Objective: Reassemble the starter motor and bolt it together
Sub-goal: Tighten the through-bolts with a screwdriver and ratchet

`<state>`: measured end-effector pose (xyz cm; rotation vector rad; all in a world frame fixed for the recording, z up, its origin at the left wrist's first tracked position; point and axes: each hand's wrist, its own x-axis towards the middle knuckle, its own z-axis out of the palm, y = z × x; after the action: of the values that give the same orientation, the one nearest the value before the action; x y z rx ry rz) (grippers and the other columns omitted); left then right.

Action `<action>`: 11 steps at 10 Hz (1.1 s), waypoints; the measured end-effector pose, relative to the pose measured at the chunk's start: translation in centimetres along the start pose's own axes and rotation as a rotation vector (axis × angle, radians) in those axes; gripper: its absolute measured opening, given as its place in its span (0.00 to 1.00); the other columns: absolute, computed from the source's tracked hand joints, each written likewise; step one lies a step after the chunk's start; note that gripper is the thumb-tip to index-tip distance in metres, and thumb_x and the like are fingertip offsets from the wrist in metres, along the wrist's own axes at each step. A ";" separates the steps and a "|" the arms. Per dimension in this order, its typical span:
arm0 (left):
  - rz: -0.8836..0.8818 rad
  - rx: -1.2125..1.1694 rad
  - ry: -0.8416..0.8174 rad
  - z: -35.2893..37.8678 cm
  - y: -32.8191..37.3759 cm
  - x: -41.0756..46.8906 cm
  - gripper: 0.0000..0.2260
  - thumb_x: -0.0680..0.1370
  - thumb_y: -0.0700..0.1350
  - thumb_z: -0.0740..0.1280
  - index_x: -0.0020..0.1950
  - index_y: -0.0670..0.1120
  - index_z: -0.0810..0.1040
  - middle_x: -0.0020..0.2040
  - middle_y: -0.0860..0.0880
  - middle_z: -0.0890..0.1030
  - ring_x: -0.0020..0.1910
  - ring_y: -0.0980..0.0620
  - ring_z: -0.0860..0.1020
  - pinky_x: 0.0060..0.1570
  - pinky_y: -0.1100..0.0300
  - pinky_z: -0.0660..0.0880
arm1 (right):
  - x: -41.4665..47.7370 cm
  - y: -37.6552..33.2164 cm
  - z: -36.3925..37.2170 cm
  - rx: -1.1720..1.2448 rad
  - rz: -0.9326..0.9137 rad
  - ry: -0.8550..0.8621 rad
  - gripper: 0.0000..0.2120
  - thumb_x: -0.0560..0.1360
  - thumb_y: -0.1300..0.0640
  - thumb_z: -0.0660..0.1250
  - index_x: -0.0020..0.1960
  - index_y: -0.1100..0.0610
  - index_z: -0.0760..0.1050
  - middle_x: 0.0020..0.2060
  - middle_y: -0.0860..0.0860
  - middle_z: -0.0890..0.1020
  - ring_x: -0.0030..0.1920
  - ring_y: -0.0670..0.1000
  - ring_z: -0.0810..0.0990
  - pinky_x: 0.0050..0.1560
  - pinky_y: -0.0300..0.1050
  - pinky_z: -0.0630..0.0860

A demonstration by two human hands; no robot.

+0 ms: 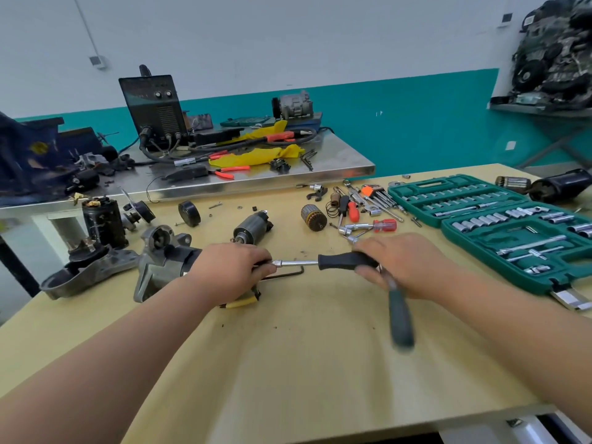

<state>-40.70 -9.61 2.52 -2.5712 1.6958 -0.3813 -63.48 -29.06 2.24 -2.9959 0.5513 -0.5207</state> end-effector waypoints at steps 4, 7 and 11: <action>-0.009 0.011 -0.009 -0.2 0.2 -0.1 0.17 0.82 0.62 0.53 0.62 0.58 0.75 0.49 0.59 0.75 0.47 0.56 0.74 0.36 0.60 0.67 | 0.5 0.0 0.8 0.100 -0.069 0.117 0.11 0.80 0.48 0.59 0.53 0.51 0.77 0.43 0.49 0.82 0.43 0.52 0.80 0.40 0.45 0.76; -0.024 0.053 -0.025 -0.1 0.0 0.2 0.14 0.81 0.63 0.54 0.58 0.60 0.74 0.42 0.58 0.76 0.39 0.56 0.74 0.32 0.61 0.66 | 0.5 -0.7 1.0 0.237 0.102 0.151 0.20 0.79 0.42 0.52 0.48 0.53 0.78 0.36 0.51 0.80 0.36 0.53 0.78 0.34 0.44 0.74; -0.023 0.053 0.007 -0.1 0.1 -0.1 0.13 0.82 0.62 0.54 0.54 0.59 0.75 0.41 0.58 0.73 0.40 0.56 0.72 0.31 0.60 0.63 | 0.8 0.0 0.4 -0.024 -0.159 0.171 0.14 0.80 0.46 0.58 0.52 0.53 0.78 0.40 0.51 0.83 0.38 0.53 0.80 0.36 0.46 0.77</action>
<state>-40.87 -9.57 2.57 -2.5570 1.6361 -0.4304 -62.67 -29.31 2.12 -3.0524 0.3304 -0.7919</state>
